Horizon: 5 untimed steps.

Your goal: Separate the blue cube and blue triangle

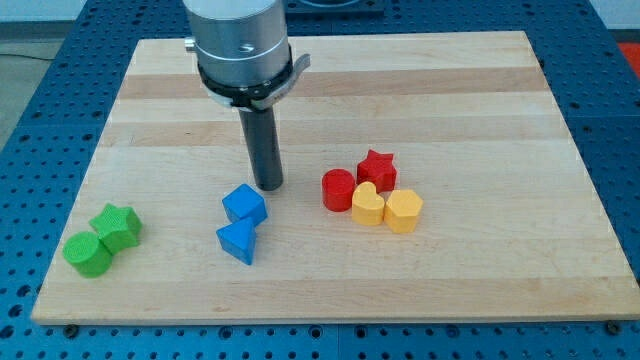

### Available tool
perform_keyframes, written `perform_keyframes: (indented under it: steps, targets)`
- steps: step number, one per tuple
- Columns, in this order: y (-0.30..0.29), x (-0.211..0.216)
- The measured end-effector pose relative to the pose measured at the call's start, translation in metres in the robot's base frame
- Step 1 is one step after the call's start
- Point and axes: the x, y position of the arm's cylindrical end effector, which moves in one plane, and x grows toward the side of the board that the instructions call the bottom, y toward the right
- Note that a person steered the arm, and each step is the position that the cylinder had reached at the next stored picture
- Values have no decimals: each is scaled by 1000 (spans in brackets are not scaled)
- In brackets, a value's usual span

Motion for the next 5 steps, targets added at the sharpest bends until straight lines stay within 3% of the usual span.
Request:
perform_keyframes:
  steps: [1, 2, 3, 4, 5]
  targets:
    - [35, 26]
    - [34, 45]
    - [-51, 49]
    - [-62, 40]
    - [-13, -3]
